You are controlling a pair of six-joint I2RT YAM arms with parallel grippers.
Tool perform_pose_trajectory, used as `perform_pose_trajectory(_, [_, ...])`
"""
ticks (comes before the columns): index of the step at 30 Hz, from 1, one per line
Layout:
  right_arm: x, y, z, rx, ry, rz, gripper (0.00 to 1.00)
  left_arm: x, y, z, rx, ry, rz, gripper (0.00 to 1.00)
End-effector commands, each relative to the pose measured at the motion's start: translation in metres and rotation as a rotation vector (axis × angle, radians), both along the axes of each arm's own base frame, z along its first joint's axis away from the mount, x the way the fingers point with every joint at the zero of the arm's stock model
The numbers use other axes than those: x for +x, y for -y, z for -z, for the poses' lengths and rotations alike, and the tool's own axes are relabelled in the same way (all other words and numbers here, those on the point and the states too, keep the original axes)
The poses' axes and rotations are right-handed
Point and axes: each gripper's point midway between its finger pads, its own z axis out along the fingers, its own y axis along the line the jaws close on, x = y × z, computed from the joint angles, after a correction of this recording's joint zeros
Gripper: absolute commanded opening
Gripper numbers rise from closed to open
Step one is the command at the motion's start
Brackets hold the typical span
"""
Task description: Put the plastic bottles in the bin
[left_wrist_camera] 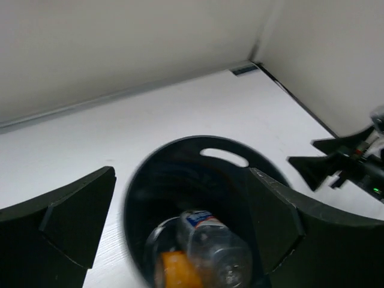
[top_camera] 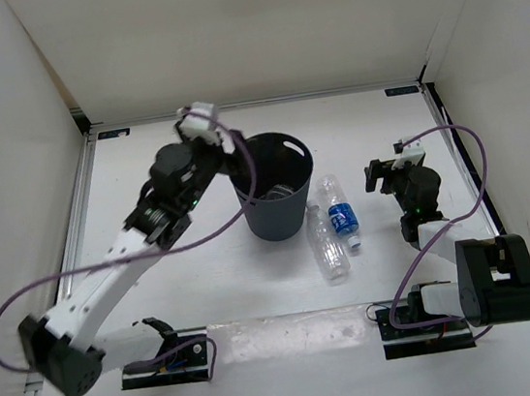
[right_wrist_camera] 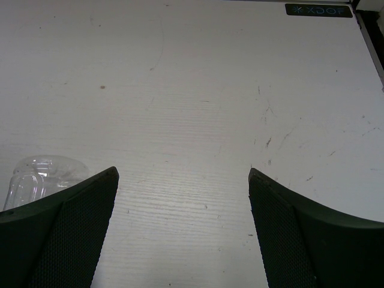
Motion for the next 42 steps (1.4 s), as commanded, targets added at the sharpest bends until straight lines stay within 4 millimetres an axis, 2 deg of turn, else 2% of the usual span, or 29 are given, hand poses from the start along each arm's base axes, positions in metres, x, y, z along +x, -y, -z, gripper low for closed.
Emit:
perform_pose_trajectory(1, [0.008,0.003,-0.017,0.005,0.049,0.017,0.9,-0.025,-0.077,0.013,0.115,-0.015,-0.223,1.0])
perform_pose_trajectory(2, [0.008,0.003,-0.017,0.006,0.049,0.017,0.9,-0.029,-0.095,0.04,0.163,-0.064,-0.292,1.0])
perform_pose_trajectory(3, [0.008,0.003,-0.017,0.007,0.048,0.017,0.9,-0.044,-0.113,0.032,0.138,-0.047,-0.325,1.0])
perform_pose_trajectory(5, [0.008,0.003,-0.017,0.006,0.048,0.014,0.9,-0.055,-0.135,0.079,0.208,-0.131,-0.395,1.0])
perform_pose_trajectory(6, [0.008,0.004,-0.016,0.006,0.046,0.015,0.9,-0.068,-0.147,0.081,0.199,-0.14,-0.413,1.0])
perform_pose_trajectory(7, [0.008,0.004,-0.017,0.007,0.048,0.014,0.9,-0.072,-0.161,0.11,0.245,-0.182,-0.467,1.0])
perform_pose_trajectory(9, [0.008,0.004,-0.016,0.007,0.045,0.014,0.9,-0.083,-0.173,0.122,0.223,-0.201,-0.503,1.0])
perform_pose_trajectory(10, [0.008,0.003,-0.016,0.007,0.046,0.012,0.9,-0.086,-0.184,0.144,0.259,-0.224,-0.546,1.0])
perform_pose_trajectory(14, [0.008,0.003,-0.016,0.007,0.046,0.012,0.9,-0.093,-0.201,0.168,0.339,-0.264,-0.61,1.0])
perform_pose_trajectory(16, [0.008,0.004,-0.017,0.006,0.048,0.01,0.9,-0.091,-0.199,0.172,0.319,-0.272,-0.621,1.0])
perform_pose_trajectory(17, [0.008,0.004,-0.016,0.006,0.046,0.012,0.9,-0.092,-0.2,0.185,0.339,-0.285,-0.618,1.0])
perform_pose_trajectory(19, [0.008,0.004,-0.017,0.008,0.049,0.009,0.9,-0.089,-0.198,0.19,0.309,-0.275,-0.625,1.0])
perform_pose_trajectory(20, [0.008,0.004,-0.017,0.008,0.048,0.008,0.9,-0.094,-0.21,0.209,0.339,-0.287,-0.683,1.0])
perform_pose_trajectory(25, [0.008,0.002,-0.017,0.011,0.047,-0.006,0.9,-0.099,-0.223,0.195,0.212,-0.225,-0.748,1.0])
perform_pose_trajectory(30, [0.008,0.002,-0.016,0.011,0.046,-0.008,0.9,-0.108,-0.241,0.198,0.159,-0.218,-0.844,1.0])
perform_pose_trajectory(32, [0.008,-0.001,-0.017,0.013,0.049,-0.023,0.9,-0.11,-0.242,0.2,0.153,-0.212,-0.835,1.0])
perform_pose_trajectory(33, [0.008,0.011,-0.016,0.011,0.045,0.006,0.9,-0.11,-0.242,0.198,0.145,-0.204,-0.827,1.0])
perform_pose_trajectory(37, [0.009,0.01,-0.017,0.012,0.048,0.008,0.9,-0.113,-0.243,0.196,0.115,-0.188,-0.818,1.0])
perform_pose_trajectory(40, [0.008,0.024,-0.02,0.027,0.06,0.113,0.9,-0.114,-0.244,0.196,0.108,-0.184,-0.824,1.0])
perform_pose_trajectory(41, [0.006,0.015,-0.021,0.025,0.054,0.12,0.9,-0.114,-0.245,0.195,0.104,-0.183,-0.83,1.0])
perform_pose_trajectory(42, [0.005,0.037,-0.029,0.002,0.058,0.273,0.9,-0.114,-0.245,0.196,0.111,-0.188,-0.834,1.0])
